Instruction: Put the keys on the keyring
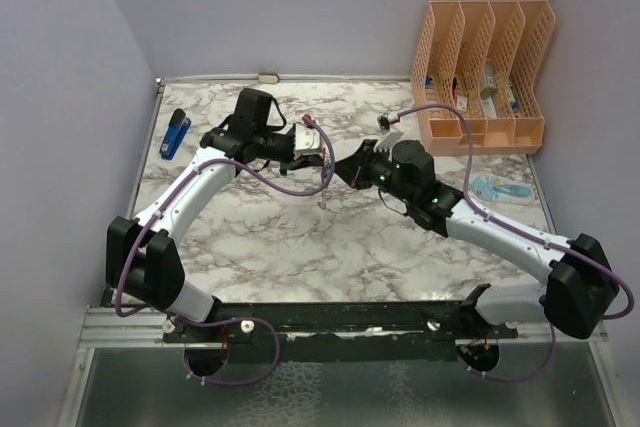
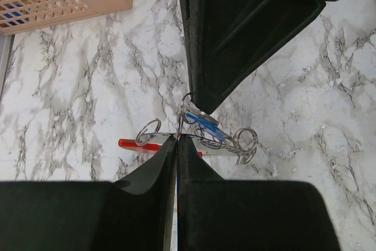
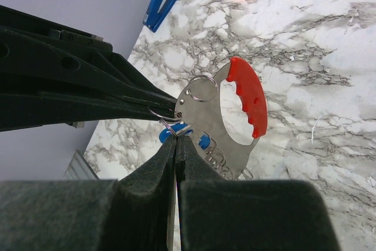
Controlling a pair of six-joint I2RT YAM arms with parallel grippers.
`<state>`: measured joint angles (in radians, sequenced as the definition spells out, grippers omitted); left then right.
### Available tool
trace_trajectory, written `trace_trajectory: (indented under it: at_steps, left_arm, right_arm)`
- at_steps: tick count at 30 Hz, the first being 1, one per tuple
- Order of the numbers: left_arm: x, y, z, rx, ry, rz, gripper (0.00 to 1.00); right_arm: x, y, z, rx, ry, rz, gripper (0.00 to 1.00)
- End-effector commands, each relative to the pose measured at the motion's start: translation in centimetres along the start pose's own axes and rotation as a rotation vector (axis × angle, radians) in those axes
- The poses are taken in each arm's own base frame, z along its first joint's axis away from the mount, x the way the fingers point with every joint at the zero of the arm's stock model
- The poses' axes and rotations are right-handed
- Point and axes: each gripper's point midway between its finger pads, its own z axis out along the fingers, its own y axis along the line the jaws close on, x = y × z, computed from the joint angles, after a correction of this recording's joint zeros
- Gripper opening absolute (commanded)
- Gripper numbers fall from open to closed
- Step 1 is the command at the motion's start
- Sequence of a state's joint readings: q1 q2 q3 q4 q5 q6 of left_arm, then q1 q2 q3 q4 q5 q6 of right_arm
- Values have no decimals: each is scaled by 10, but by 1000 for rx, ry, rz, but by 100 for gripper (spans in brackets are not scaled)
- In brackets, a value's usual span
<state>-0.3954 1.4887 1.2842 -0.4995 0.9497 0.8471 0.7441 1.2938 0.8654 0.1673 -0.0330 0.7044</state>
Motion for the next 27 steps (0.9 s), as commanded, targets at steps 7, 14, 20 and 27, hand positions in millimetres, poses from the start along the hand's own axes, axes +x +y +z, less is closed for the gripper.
trace_trajectory:
  at_steps: [7, 14, 20, 27]
  left_arm:
    - [-24, -2, -8, -11, -49, 60, 0]
    - [-22, -3, -9, -15, -37, 66, 0]
    - [-20, -2, -8, -18, -33, 69, 0]
    - [-20, -4, -7, -8, -41, 64, 0]
  right_arm:
    - [-3, -11, -5, 73, -6, 22, 1]
    - [-1, -11, -2, 77, 2, 35, 1]
    - [2, -14, -3, 85, 6, 41, 1]
    - [5, -12, -2, 72, 21, 45, 1]
